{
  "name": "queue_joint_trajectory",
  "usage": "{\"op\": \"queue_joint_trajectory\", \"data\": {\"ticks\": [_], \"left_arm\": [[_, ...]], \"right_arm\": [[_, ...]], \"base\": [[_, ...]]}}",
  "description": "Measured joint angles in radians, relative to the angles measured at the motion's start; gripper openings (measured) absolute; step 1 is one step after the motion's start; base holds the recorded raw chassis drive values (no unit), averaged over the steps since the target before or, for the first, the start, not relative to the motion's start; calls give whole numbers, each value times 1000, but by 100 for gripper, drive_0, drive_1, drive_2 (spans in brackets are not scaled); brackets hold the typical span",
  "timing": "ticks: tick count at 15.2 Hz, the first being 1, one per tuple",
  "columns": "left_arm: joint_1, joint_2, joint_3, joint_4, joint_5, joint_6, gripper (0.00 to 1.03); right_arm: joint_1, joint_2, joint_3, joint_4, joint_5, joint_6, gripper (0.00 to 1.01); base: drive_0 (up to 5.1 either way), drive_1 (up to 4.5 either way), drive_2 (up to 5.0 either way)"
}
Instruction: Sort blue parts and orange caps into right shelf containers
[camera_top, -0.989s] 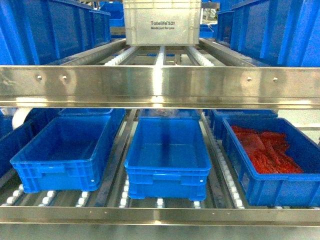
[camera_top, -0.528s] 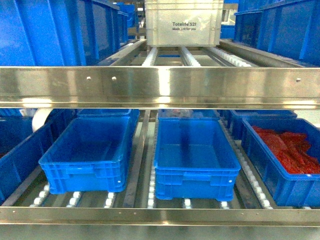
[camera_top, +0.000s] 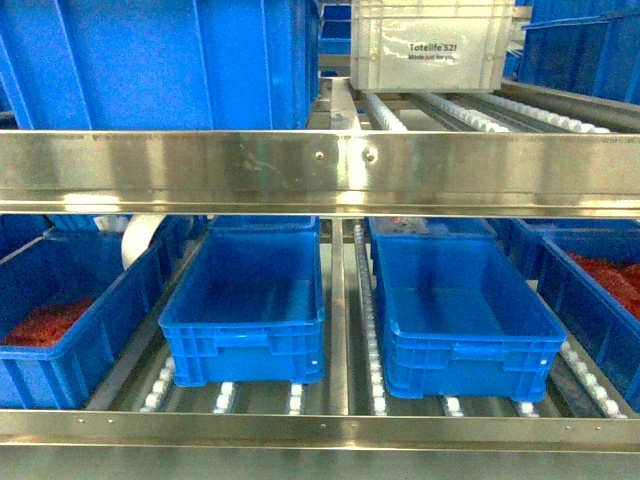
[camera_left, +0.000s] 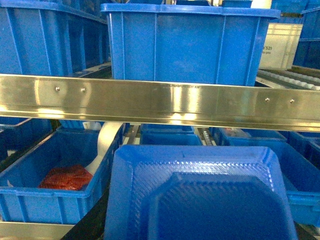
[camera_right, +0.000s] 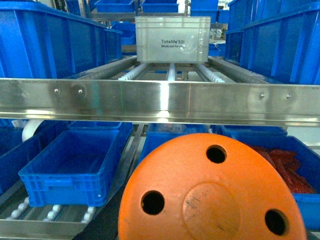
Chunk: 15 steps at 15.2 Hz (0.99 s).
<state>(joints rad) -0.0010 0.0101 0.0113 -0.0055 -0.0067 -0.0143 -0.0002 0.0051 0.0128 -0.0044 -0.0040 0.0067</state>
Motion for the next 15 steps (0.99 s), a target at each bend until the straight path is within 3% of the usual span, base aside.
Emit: {"op": "queue_joint_trajectory", "data": {"ticks": [15], "left_arm": [[0, 0, 0, 3, 6, 0, 41]], "right_arm": [[0, 0, 0, 0, 1, 0, 42]], "base": [[0, 0, 0]]}}
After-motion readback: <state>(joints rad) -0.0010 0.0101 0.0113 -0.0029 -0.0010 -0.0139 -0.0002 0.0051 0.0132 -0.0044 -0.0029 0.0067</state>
